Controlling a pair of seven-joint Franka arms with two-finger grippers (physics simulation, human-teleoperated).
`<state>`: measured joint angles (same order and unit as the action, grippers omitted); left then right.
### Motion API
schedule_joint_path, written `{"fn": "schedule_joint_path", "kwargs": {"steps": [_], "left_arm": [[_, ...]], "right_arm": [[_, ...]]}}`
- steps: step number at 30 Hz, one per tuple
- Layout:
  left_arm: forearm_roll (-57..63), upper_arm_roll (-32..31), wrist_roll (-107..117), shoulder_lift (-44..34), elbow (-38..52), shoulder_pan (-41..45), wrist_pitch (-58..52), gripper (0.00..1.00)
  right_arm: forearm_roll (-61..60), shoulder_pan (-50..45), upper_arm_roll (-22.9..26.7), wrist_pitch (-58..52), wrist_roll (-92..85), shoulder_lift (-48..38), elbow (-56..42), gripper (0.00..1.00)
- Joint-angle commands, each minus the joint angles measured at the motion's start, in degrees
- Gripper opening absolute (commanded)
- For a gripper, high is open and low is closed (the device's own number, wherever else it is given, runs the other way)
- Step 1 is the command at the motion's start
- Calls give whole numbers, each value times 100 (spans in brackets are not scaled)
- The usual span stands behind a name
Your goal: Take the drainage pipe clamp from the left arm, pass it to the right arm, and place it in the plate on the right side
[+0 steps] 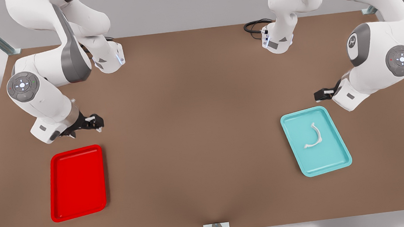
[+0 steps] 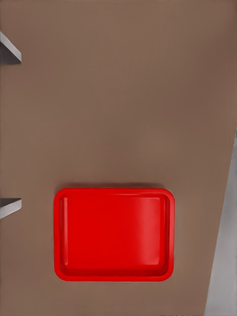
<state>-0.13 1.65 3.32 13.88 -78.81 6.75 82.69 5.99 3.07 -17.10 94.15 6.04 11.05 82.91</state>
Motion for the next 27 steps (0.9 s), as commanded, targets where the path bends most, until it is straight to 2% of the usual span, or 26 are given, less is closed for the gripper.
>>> {"fn": "schedule_joint_path", "kwargs": {"steps": [1, 3, 4, 8, 10, 13, 21, 23, 25, 27], "left_arm": [[84, -7, -1000, 53, -2, -7, 458, 100], [40, 20, -588, 491, -55, -209, 836, 100], [31, 20, -271, 799, -291, -393, 1449, 100], [-92, 28, 556, 791, -2559, -807, 4904, 100], [-92, 37, 547, 580, -3473, -860, 6144, 100], [-57, 46, 477, 624, -4203, -1035, 7604, 100], [-39, 55, 468, 949, -4599, -1071, 8237, 100], [-39, 55, 468, 1090, -4617, -1079, 8237, 97], [-39, 55, 477, 1143, -4704, -1079, 8246, 89], [-39, 55, 477, 1160, -4731, -1088, 8246, 71]], "right_arm": [[7, 1, -4, 376, 389, -6, -11, 100], [-2, 1, -4, 376, 389, -6, -3, 100], [-2, 1, -4, 376, 407, -6, -3, 100], [7, 1, -4, 376, 380, -6, -3, 100], [7, 1, -4, 376, 372, -6, -3, 100], [7, 1, -4, 376, 372, -6, -3, 100], [7, 1, -4, 385, 372, -6, -3, 100], [7, 1, 5, 394, 372, -6, -3, 100], [7, 1, -4, 394, 372, -6, -3, 100], [7, 1, -4, 394, 363, -6, -3, 100]]}}
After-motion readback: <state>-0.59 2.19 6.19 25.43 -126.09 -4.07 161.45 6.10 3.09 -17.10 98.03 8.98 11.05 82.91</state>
